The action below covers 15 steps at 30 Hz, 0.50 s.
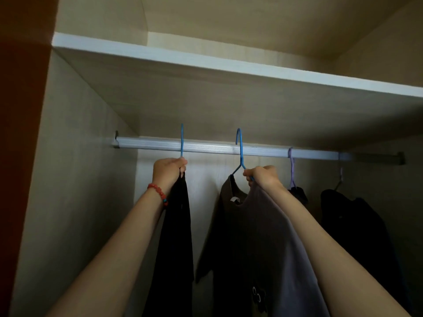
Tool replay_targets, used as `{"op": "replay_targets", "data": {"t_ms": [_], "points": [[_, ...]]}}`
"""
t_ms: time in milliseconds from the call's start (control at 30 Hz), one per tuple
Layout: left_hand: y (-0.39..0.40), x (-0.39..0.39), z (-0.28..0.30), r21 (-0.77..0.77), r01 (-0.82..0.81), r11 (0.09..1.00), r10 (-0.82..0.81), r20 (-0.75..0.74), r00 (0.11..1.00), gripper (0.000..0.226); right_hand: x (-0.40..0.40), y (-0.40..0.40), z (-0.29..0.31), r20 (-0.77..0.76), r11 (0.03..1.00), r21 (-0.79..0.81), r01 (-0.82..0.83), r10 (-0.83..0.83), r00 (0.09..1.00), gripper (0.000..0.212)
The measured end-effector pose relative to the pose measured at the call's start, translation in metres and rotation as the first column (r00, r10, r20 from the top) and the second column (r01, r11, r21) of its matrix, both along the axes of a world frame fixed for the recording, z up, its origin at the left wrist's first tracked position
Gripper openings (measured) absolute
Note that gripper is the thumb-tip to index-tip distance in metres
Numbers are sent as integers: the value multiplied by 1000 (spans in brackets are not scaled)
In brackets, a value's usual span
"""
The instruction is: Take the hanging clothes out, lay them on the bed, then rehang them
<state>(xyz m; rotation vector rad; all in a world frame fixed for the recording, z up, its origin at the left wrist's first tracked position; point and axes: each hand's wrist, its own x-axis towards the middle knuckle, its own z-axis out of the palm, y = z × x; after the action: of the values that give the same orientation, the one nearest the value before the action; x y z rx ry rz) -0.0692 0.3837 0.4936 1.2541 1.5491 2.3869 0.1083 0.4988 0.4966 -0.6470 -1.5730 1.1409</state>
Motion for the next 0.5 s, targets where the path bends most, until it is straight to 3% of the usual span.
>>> {"op": "replay_targets", "data": {"t_ms": [133, 500], "points": [[6, -16, -16, -68, -35, 997, 38, 40, 998, 27, -19, 16, -17, 91, 1000, -27, 13, -10, 996, 26], [-9, -41, -24, -104, -10, 995, 24, 134, 991, 29, -26, 19, -24, 124, 999, 26, 37, -40, 991, 11]]}}
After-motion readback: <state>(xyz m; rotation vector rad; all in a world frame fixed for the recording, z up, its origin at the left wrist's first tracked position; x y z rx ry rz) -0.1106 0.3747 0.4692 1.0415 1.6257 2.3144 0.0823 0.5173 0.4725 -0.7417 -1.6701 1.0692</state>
